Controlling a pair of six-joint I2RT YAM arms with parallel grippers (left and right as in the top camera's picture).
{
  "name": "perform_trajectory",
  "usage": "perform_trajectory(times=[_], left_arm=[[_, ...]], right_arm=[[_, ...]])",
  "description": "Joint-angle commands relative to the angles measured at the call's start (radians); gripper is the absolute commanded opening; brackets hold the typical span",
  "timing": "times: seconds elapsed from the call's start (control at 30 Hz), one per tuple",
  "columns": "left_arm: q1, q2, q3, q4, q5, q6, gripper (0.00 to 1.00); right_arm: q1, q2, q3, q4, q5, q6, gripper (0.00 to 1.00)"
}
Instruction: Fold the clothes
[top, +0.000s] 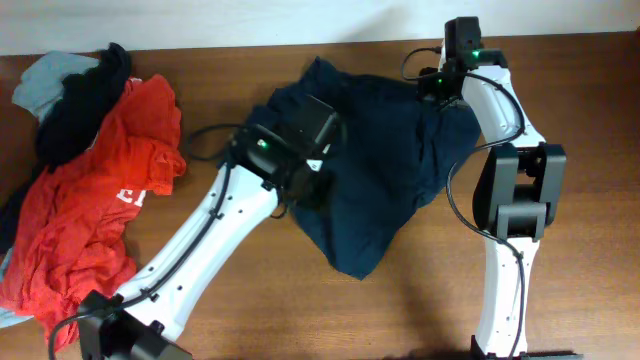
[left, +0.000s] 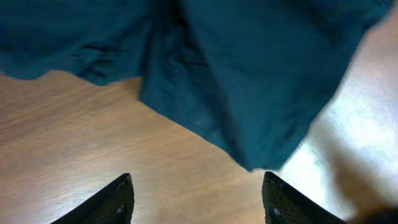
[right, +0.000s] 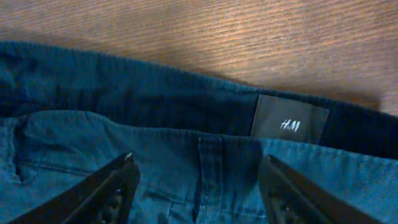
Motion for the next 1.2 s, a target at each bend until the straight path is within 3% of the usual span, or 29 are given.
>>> perform_trajectory(times=[0.0,0.6,0.67,0.83,1.17], left_arm=[[0.045,-0.014,-0.004,0.011,-0.049,-0.039,0.66],[0.077,-0.014,-0.004,0.029,-0.041,-0.039,0.66],[0.077,-0.014,-0.004,0.03,-0.042,-0.039,0.66],[0.077,-0.014,-0.004,0.037,-0.041,-0.039,0.66],[0.077,-0.014,-0.004,0.036,-0.041,-0.039,0.66]], right_arm=[[0.019,0.004,0.013,-0.01,0.027,0.032,0.65],[0.016,0.063,0.011,-0.044,0.058,0.032,0.52],[0.014,0.063,0.012,-0.047,0.058,0.032,0.45],[0.007,0.063,0.053,-0.09,0.053,0.049,0.05],[-0.043,0.062,0.322,-0.311,0.02,0.05,0.04]])
